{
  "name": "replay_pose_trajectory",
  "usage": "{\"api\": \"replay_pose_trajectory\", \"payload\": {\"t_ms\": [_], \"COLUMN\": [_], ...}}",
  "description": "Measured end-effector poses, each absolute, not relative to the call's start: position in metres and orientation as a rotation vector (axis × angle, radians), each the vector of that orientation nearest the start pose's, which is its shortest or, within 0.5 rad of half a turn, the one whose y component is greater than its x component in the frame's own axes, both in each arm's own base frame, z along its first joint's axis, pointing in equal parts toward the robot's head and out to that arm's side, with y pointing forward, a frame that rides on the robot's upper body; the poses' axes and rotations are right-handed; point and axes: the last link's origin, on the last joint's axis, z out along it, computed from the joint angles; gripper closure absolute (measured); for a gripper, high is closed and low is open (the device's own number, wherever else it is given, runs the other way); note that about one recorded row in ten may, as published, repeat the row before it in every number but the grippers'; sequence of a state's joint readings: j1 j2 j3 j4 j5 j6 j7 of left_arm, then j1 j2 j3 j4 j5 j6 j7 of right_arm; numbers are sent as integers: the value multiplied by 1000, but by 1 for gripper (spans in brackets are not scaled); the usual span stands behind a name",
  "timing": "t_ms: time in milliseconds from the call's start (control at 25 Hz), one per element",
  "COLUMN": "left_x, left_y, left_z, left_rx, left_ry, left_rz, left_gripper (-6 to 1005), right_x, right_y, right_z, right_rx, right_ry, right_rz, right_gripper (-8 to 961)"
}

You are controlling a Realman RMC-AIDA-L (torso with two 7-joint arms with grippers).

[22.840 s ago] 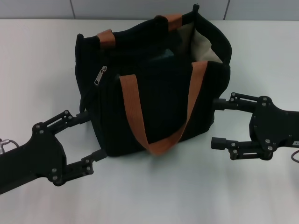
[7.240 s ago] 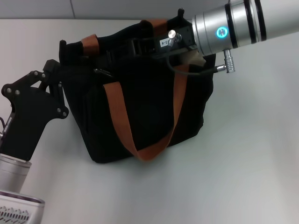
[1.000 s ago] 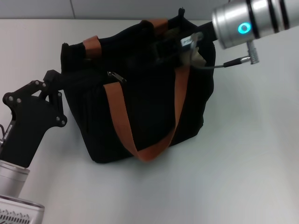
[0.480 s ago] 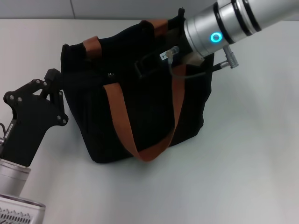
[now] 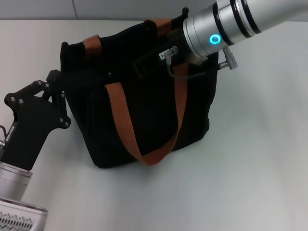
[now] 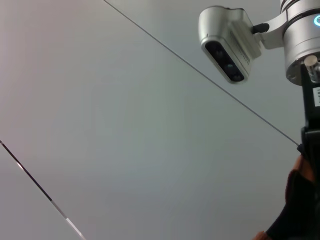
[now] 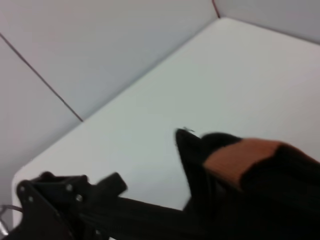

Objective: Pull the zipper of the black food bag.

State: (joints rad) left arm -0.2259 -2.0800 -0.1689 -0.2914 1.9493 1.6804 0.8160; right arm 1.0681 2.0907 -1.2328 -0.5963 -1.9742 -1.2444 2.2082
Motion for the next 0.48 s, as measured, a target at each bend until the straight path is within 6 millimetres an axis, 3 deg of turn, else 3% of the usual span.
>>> {"api": "replay_pose_trajectory", "payload": {"t_ms": [200, 480], "left_x": [-291, -291], "left_y": [220, 222], "left_z": [-39, -38], "left_rx": [-1570, -1568], "left_ry": [399, 399], "left_rz": [-375, -373], "left_gripper": [976, 975], "right_x": [69, 75], "right_y": [407, 408], "right_z": [-80, -76], "right_rx": [-2975, -2967], "right_ry": [901, 921], "right_rz": [316, 327], "right_gripper": [764, 902]}}
